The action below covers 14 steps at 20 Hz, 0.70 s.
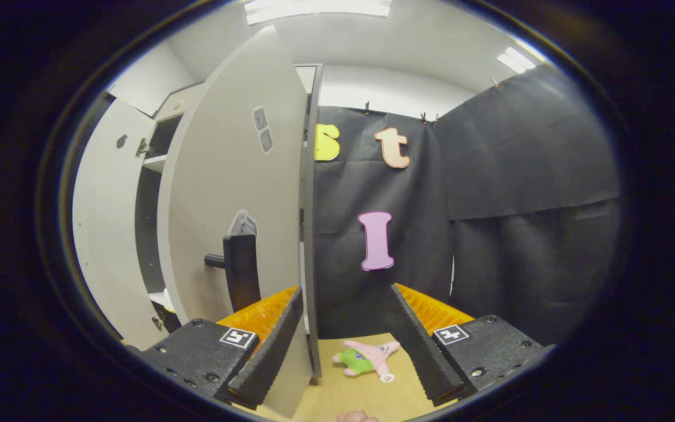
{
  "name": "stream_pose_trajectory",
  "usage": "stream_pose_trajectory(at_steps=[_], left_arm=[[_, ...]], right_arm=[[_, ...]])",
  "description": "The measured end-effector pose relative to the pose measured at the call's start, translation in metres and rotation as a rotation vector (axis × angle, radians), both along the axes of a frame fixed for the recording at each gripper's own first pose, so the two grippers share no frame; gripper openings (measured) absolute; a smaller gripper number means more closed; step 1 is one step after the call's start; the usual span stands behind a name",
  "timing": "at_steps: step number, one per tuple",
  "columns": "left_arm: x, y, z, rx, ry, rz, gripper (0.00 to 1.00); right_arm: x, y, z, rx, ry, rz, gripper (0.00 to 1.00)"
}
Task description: Grab one shoe with the right hand and put it into the shoe cabinet, grab the other shoe with the left hand and put it into the shoe cabinet; then close the right door with the right hand and the left door with the left hand.
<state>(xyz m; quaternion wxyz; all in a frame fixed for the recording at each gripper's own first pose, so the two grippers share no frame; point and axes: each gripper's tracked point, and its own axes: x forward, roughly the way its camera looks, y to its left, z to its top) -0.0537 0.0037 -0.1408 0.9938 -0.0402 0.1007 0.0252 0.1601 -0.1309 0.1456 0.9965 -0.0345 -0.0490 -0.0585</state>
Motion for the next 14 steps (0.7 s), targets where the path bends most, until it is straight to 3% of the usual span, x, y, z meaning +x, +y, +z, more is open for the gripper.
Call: stream_pose_trajectory(at_steps=[6, 11, 14], left_arm=[[0.004, 0.017, 0.004, 0.006, -0.003, 0.023, 0.88], [-0.001, 0.029, 0.001, 0.006, 0.003, 0.06, 0.88], [-0.004, 0.035, -0.001, 0.004, 0.009, 0.078, 0.88]], right_arm=[[0.014, 0.051, -0.006, 0.029, 0.003, 0.083, 0.95], [0.045, 0.108, -0.011, 0.013, 0.026, 0.173, 0.96], [0.07, 0.137, -0.017, 0.0, 0.051, 0.18, 0.96]])
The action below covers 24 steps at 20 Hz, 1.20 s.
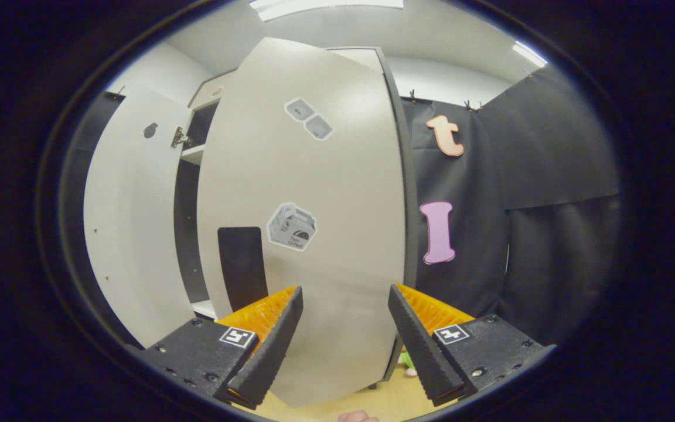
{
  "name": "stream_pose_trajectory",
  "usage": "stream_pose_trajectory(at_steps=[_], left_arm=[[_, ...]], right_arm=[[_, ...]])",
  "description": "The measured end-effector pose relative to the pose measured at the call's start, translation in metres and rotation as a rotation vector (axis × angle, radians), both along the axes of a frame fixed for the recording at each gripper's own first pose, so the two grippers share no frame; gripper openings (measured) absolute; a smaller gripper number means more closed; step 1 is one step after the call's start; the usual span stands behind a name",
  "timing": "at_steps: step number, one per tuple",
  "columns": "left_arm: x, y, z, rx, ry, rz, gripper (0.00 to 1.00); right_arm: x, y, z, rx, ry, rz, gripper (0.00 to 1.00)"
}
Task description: Grab one shoe with the right hand and put it into the shoe cabinet, grab the other shoe with the left hand and put it into the shoe cabinet; then close the right door with the right hand and the left door with the left hand.
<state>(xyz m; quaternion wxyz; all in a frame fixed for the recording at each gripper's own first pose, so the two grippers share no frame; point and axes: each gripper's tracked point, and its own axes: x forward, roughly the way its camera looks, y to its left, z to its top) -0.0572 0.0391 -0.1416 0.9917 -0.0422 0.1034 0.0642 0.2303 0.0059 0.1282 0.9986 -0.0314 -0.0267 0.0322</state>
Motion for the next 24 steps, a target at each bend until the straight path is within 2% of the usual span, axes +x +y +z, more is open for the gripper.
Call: stream_pose_trajectory(at_steps=[4, 8, 9, 10, 16, 24], left_arm=[[-0.002, 0.002, -0.002, -0.002, 0.008, 0.013, 0.88], [-0.001, 0.001, 0.002, -0.001, -0.004, 0.012, 0.88], [-0.002, 0.0, 0.002, -0.001, -0.004, 0.012, 0.88], [-0.002, -0.001, 0.002, -0.001, -0.005, 0.009, 0.88], [-0.001, -0.011, 0.002, -0.002, -0.003, -0.008, 0.88], [-0.001, -0.029, 0.0, -0.006, 0.001, -0.042, 0.88]], right_arm=[[0.007, 0.007, -0.001, 0.005, 0.0, -0.01, 0.95], [-0.003, -0.007, 0.001, 0.014, -0.008, -0.01, 0.97], [-0.009, -0.014, 0.004, 0.021, -0.022, -0.017, 0.93], [-0.016, -0.019, 0.006, 0.026, -0.03, -0.02, 0.99], [-0.066, -0.036, -0.007, 0.022, -0.078, -0.029, 0.98], [-0.149, -0.021, -0.06, -0.01, -0.079, -0.016, 0.98]])
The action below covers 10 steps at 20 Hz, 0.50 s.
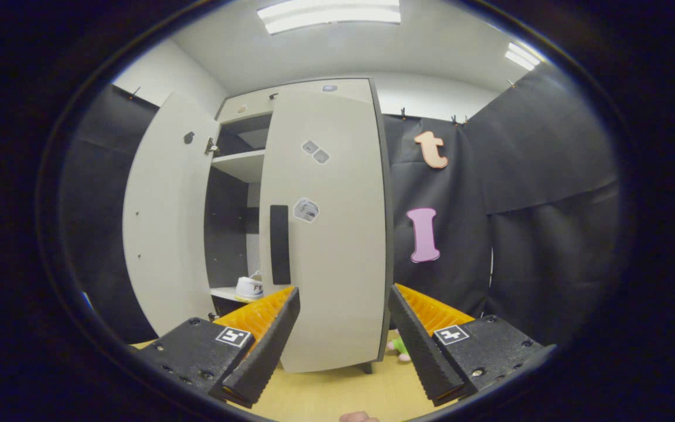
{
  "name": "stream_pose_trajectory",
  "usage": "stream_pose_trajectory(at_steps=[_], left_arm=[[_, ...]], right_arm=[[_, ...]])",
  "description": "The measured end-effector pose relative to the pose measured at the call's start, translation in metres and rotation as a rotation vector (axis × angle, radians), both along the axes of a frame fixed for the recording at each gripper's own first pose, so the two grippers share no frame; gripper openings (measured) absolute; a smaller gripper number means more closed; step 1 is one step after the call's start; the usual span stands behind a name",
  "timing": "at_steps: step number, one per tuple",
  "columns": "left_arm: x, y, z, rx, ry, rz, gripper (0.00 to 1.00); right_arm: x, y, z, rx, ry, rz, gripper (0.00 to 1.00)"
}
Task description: Grab one shoe with the right hand and put it into the shoe cabinet, grab the other shoe with the left hand and put it into the shoe cabinet; then close the right door with the right hand and the left door with the left hand.
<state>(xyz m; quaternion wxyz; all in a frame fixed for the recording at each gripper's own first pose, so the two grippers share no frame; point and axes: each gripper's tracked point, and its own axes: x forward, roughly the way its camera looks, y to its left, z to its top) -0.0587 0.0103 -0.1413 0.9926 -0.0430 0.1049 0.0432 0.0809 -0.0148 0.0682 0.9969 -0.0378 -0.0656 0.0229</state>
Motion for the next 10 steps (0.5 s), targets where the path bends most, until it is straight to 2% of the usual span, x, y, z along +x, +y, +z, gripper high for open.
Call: stream_pose_trajectory(at_steps=[1, 2, 3, 4, 7, 10], left_arm=[[0.0, -0.002, 0.0, 0.002, -0.001, -0.005, 0.88], [0.0, -0.005, 0.0, 0.001, 0.0, -0.009, 0.88], [0.001, -0.006, -0.001, -0.001, 0.001, -0.013, 0.88], [0.001, -0.009, 0.0, -0.004, -0.002, -0.016, 0.88], [0.003, -0.019, 0.0, -0.015, -0.003, -0.036, 0.88], [0.004, -0.028, 0.003, -0.016, -0.008, -0.06, 0.88]], right_arm=[[-0.01, 0.003, -0.008, -0.006, 0.002, 0.0, 0.94], [-0.02, 0.004, -0.017, -0.013, 0.006, -0.005, 0.99], [-0.029, 0.004, -0.026, -0.012, 0.01, -0.012, 0.94], [-0.037, 0.006, -0.036, -0.006, 0.013, -0.011, 0.99], [-0.057, 0.001, -0.072, 0.018, 0.028, -0.052, 0.99], [-0.074, -0.005, -0.111, -0.018, 0.056, -0.072, 0.99]])
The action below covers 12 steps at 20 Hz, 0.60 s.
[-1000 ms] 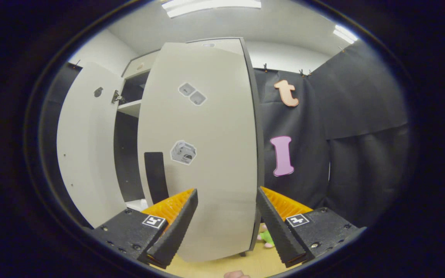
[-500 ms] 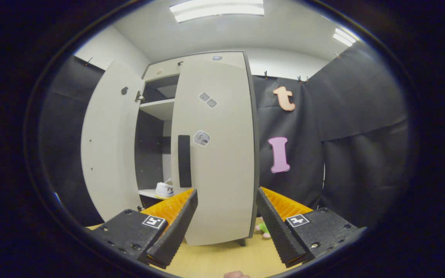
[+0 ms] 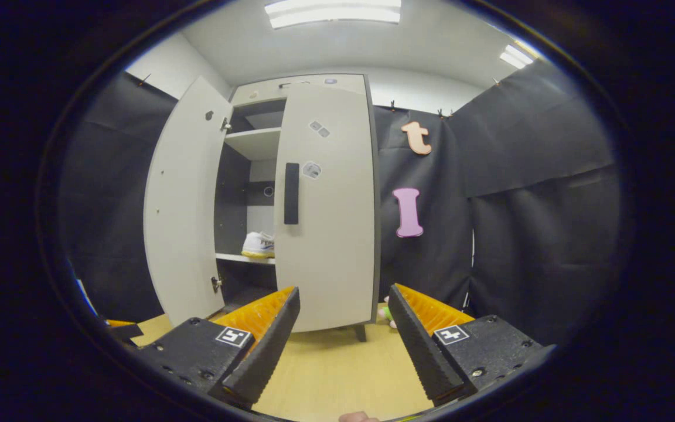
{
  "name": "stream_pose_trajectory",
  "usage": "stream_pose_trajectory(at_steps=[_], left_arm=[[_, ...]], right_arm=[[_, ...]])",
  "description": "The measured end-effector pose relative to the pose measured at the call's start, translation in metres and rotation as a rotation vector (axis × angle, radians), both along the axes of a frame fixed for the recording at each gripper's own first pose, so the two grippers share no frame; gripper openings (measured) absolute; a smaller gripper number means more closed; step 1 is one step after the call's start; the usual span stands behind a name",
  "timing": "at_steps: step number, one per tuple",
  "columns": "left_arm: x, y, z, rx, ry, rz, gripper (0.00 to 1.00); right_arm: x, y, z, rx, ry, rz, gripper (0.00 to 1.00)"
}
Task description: Grab one shoe with the right hand and put it into the shoe cabinet, grab the other shoe with the left hand and put it into the shoe cabinet; then close the right door with the right hand and the left door with the left hand.
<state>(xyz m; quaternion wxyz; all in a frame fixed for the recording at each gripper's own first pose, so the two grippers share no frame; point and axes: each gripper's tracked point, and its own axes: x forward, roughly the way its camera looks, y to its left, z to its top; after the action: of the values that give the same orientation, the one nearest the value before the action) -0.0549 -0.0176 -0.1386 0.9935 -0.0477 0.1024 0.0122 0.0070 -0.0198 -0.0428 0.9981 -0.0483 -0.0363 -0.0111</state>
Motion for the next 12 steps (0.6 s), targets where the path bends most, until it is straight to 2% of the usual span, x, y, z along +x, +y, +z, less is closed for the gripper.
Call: stream_pose_trajectory(at_steps=[2, 5, 6, 7, 12], left_arm=[[0.0, -0.005, -0.001, -0.001, 0.002, -0.015, 0.88], [0.001, -0.01, 0.0, 0.003, 0.003, -0.027, 0.88], [0.001, -0.012, 0.001, 0.003, 0.0, -0.033, 0.88], [0.001, -0.014, 0.002, 0.004, -0.001, -0.037, 0.88], [0.002, -0.012, 0.034, -0.031, -0.065, -0.034, 0.88]], right_arm=[[-0.009, -0.009, -0.026, -0.018, 0.042, -0.015, 0.99], [-0.019, -0.019, -0.054, 0.023, 0.096, -0.038, 0.99], [-0.02, -0.022, -0.06, 0.036, 0.106, -0.048, 0.94], [-0.02, -0.024, -0.064, 0.04, 0.11, -0.052, 0.99], [-0.019, -0.044, -0.083, 0.035, 0.138, -0.088, 0.99]])
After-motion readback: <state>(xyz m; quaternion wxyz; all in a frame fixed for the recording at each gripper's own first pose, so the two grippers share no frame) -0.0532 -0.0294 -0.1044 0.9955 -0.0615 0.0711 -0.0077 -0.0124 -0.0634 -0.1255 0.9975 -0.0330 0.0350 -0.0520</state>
